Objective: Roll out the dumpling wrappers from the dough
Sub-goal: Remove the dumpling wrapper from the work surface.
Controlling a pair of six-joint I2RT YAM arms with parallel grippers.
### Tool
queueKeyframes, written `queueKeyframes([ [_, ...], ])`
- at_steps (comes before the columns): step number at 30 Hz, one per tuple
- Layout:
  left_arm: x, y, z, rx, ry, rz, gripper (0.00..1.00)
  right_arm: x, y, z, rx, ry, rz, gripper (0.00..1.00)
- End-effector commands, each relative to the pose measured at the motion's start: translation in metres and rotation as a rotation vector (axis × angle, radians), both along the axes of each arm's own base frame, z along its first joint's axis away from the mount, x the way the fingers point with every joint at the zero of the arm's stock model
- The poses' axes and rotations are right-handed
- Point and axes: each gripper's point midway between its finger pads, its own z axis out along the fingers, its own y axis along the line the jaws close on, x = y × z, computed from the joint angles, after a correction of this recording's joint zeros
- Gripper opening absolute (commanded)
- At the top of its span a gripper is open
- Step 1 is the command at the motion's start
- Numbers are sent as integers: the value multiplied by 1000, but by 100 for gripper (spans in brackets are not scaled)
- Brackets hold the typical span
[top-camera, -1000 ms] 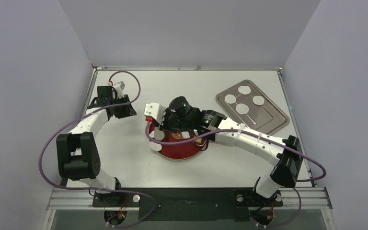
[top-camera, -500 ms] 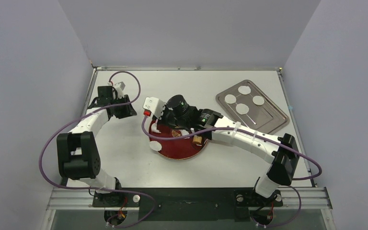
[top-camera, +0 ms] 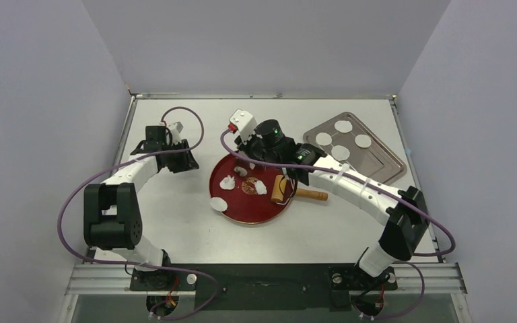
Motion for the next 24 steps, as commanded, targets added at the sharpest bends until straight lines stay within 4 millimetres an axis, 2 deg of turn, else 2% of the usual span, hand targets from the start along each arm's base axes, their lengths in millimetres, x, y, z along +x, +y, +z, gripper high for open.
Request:
queueKeyframes([
  [1, 0, -22, -3, -46, -9, -37, 31, -18, -2, 64, 255, -29, -28, 0],
  [5, -5, -34, -10, -52, 4, -55, 34, -28, -10, 82, 358, -8, -63, 0],
  [8, -5, -36, -14, -58, 5, -41, 34, -35, -7, 88, 473, 34, -84, 0],
  [9, -6, -35, -15, -56, 7, -38, 34, -37, -7, 85, 498, 40, -80, 0],
  [10, -5, -35, -16, -52, 4, -34, 35, -43, -5, 72, 505, 81, -79, 0],
  [11, -6, -34, -18, -51, 8, -33, 34, -44, -2, 81, 553, 68, -63, 0],
  [12, -7, -34, -20, -50, 8, -34, 35, -47, -1, 70, 559, 92, -67, 0],
  [13, -7, -35, -20, -50, 7, -36, 35, -47, 2, 71, 582, 93, -60, 0],
  [14, -9, -35, -23, -48, 11, -34, 35, -47, 4, 59, 577, 117, -67, 0],
  [18, -11, -35, -28, -38, 16, -25, 34, -40, 8, 39, 528, 119, -75, 0],
  [24, -11, -34, -30, -36, 14, -16, 35, -29, 8, 30, 486, 96, -71, 0],
])
